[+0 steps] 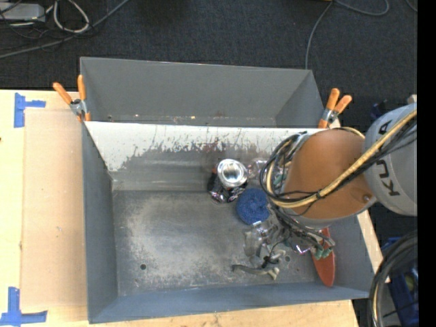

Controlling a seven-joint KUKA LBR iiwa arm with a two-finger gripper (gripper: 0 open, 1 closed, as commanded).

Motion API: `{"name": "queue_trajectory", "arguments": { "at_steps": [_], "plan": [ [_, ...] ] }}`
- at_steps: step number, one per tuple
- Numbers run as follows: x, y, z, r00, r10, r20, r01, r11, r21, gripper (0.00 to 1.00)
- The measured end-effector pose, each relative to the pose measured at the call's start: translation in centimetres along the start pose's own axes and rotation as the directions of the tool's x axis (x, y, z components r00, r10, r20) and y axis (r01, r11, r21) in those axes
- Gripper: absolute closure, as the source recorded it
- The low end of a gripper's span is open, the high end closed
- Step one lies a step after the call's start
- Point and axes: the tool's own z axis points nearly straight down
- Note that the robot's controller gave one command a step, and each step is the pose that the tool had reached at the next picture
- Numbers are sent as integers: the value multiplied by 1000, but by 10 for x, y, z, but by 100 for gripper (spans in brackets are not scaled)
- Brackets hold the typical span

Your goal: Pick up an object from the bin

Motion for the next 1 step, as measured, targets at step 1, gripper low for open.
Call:
{"name": "queue_trajectory", "arguments": {
  "at_steps": [1],
  "plan": [
    [0,7,-72,984,-178,3,178,984,1,100]
  ]
}}
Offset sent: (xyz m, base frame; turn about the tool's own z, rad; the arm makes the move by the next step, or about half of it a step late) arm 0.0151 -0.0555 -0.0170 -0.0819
